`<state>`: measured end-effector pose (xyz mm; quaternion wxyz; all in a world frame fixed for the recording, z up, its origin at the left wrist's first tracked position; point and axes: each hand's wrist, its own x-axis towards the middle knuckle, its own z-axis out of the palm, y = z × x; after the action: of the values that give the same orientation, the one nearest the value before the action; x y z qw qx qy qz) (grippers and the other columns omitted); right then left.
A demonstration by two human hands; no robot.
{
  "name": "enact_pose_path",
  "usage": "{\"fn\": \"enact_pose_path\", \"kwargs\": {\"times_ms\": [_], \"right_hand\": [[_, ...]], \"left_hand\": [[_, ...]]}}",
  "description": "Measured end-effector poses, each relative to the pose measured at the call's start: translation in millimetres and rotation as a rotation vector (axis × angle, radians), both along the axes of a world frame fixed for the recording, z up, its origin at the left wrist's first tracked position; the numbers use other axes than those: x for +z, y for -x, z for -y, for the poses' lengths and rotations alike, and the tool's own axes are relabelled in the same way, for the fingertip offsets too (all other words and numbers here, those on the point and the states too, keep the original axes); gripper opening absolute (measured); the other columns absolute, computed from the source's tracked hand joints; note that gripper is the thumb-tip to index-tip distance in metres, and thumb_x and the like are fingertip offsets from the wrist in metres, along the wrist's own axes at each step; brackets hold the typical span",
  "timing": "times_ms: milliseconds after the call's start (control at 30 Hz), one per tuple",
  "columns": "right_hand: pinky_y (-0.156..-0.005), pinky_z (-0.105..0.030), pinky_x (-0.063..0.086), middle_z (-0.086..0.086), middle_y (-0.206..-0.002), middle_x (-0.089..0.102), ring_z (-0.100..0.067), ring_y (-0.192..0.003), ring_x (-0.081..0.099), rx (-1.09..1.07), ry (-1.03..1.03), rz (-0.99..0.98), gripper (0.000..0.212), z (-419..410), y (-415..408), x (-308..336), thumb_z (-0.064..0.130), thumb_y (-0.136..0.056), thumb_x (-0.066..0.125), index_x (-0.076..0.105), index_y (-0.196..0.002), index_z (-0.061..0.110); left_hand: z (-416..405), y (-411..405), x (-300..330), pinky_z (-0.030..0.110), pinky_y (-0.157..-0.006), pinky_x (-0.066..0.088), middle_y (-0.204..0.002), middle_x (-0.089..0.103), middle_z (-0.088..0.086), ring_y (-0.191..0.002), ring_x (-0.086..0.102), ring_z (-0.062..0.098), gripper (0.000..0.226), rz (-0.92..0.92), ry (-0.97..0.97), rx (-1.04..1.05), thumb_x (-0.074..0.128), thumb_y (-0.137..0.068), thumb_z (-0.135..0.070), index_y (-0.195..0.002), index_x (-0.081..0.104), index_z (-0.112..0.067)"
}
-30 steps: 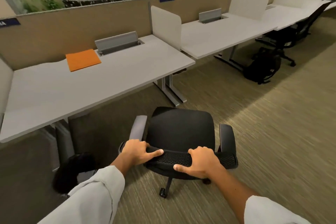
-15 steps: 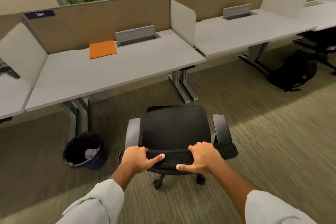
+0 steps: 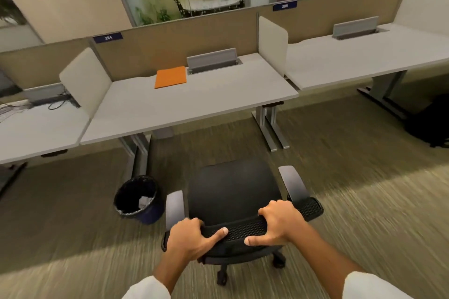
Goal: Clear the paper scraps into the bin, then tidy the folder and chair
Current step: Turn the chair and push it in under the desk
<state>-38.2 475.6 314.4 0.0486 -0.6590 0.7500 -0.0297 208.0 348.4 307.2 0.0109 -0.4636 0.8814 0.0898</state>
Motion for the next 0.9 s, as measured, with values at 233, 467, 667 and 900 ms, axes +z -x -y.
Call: {"fn": "enact_pose_path", "kwargs": {"times_ms": [233, 467, 667, 900], "right_hand": [[-0.055, -0.036, 0.039, 0.004, -0.056, 0.050, -0.024, -0.054, 0.047, -0.029, 0.043, 0.010, 0.101, 24.2, -9.9, -0.8, 0.112, -0.046, 0.025, 0.061, -0.067, 0.020], [-0.061, -0.038, 0.045, -0.002, -0.064, 0.060, -0.026, -0.060, 0.054, 0.009, -0.010, 0.004, 0.103, 74.4, 0.8, 5.3, 0.111, -0.048, 0.023, 0.061, -0.069, 0.018], [-0.063, -0.038, 0.045, -0.002, -0.067, 0.060, -0.026, -0.064, 0.057, 0.040, -0.044, -0.030, 0.101, 127.2, 25.1, 8.3, 0.111, -0.048, 0.023, 0.059, -0.069, 0.019], [-0.065, -0.038, 0.046, 0.000, -0.067, 0.061, -0.024, -0.064, 0.057, 0.013, -0.040, -0.031, 0.102, 208.5, 36.6, 5.0, 0.111, -0.048, 0.023, 0.059, -0.070, 0.019]], "left_hand": [[29.1, -6.5, 10.2, 0.022, -0.045, 0.028, -0.051, 0.055, -0.012, -0.051, 0.050, 0.006, 0.092, -0.017, 0.049, -0.017, 0.025, -0.054, -0.108, -0.060, 0.061, -0.023], [77.0, 6.3, 14.1, 0.019, -0.046, 0.027, -0.049, 0.052, -0.019, -0.051, 0.051, 0.003, 0.092, 0.000, -0.023, -0.002, 0.022, -0.052, -0.109, -0.060, 0.064, -0.028], [116.7, 24.7, 12.5, 0.029, -0.060, 0.043, -0.071, 0.071, -0.011, -0.075, 0.066, 0.009, 0.105, -0.026, -0.050, 0.020, 0.019, -0.052, -0.109, -0.086, 0.078, -0.030], [202.9, 39.8, 9.1, 0.032, -0.065, 0.048, -0.074, 0.072, -0.006, -0.078, 0.067, 0.015, 0.109, -0.025, -0.021, 0.023, 0.018, -0.049, -0.110, -0.081, 0.076, -0.023]]}}
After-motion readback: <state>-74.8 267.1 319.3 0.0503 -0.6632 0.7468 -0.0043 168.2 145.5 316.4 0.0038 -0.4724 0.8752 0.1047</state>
